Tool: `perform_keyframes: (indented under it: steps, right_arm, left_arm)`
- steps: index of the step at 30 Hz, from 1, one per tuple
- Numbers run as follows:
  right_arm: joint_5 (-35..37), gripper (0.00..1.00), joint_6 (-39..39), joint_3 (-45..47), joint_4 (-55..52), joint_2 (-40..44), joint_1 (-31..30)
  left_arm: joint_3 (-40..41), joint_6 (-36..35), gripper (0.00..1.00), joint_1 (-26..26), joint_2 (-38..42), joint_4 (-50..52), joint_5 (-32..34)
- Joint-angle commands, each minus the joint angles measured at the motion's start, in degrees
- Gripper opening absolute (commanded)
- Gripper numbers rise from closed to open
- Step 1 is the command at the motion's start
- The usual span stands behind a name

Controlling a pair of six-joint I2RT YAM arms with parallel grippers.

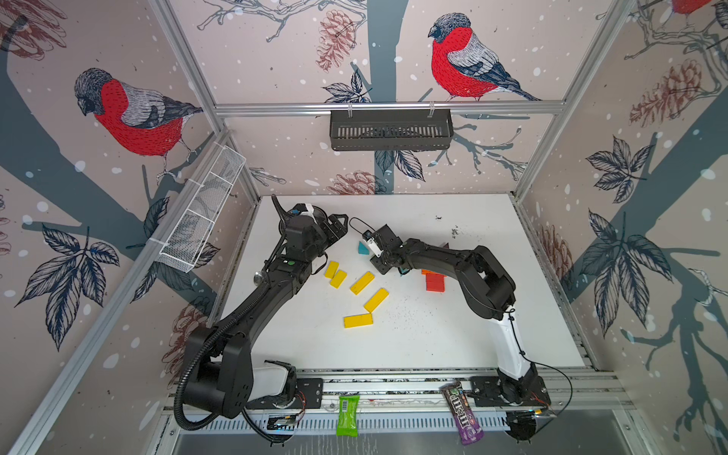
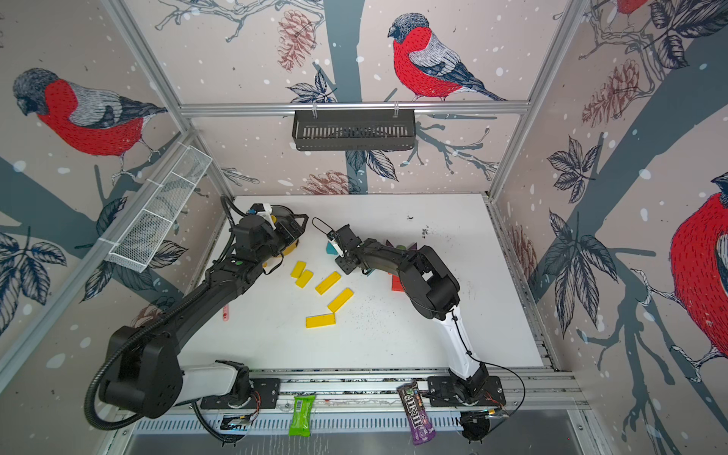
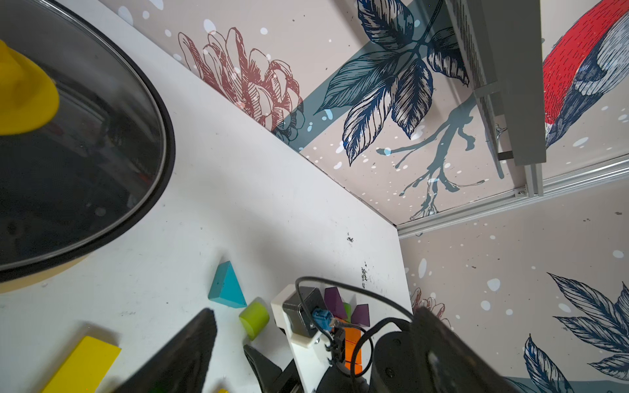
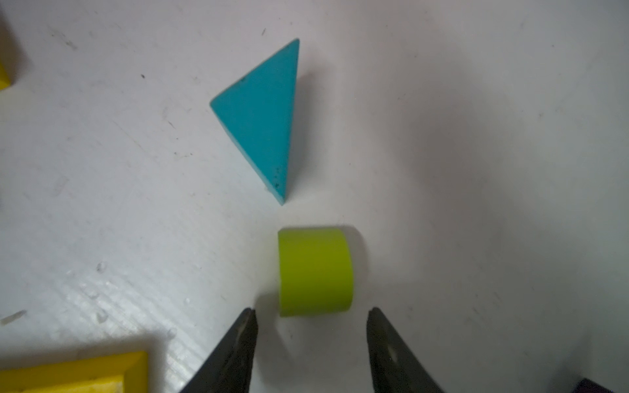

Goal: Assemble a carrot with building blocks
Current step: Assemble the building block at the center of the board.

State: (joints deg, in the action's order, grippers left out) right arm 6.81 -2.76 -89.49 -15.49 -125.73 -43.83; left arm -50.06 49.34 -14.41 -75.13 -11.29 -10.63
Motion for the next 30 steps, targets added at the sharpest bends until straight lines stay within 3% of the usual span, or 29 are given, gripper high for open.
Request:
perform_keyframes:
  steps: [1,11,17,30]
  right_arm:
    - [2.4,0.50,3.3,-0.3,-1.6,-0.2,0.6]
    - [0.1,0.55,3.3,-0.9,-2.4,-0.3,1.2]
    - [-3.7,0.47,3.6,-1.1,-1.8,-0.5,2.1]
    - [-7.2,0.43,0.8,-1.4,0.6,-1.8,3.0]
  left_arm:
    - [0.0,0.4,0.90,0.1,0.0,-2.2,-1.0]
    - [0.0,0.6,0.90,0.2,-0.3,-2.4,-1.3]
    - [0.0,0.8,0.89,0.1,-0.4,-2.5,-1.5]
    - [0.0,0.9,0.89,0.2,-0.7,-2.8,-2.0]
